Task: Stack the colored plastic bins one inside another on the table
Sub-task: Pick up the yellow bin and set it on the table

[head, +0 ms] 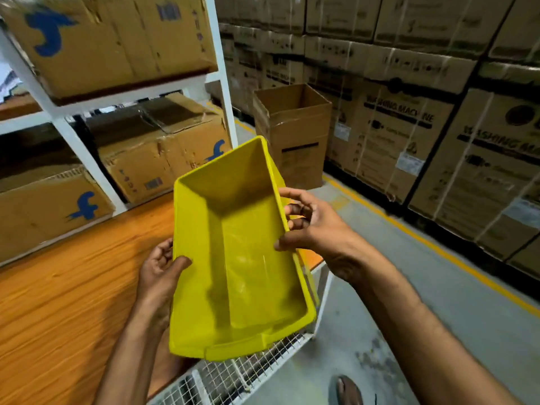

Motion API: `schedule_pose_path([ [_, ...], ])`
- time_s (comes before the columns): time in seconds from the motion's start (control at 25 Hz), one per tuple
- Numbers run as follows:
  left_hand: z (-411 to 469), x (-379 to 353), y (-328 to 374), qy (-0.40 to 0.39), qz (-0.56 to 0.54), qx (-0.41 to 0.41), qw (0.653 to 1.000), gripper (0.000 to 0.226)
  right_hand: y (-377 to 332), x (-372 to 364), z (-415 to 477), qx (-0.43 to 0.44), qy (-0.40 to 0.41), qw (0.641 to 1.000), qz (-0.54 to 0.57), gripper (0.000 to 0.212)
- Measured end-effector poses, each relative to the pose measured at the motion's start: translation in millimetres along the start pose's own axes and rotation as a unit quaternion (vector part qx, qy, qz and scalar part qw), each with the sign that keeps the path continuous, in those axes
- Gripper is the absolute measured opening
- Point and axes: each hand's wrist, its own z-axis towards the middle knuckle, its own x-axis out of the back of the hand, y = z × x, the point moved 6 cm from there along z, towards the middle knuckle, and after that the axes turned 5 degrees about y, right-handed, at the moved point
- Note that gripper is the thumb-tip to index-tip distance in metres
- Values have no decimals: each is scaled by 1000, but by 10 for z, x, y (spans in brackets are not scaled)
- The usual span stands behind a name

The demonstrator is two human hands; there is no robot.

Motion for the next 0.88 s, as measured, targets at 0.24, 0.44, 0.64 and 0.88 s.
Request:
schedule_pose_path([
  [0.24,566,-458,-95,108,19,37,993,47,-77,137,1279,-23,-109,994,3,86],
  [0.44,807,-715,121,189,25,63,980,43,72,359,2219,-63,-140,988,-30,81],
  [0.64,993,-845,281,195,19,120,973,25,251,307,2844,-121,-165,976,-77,57],
  [0.88,1178,-985,433,158,17,146,976,30,355,193,3258,-138,-175,964,-145,60],
])
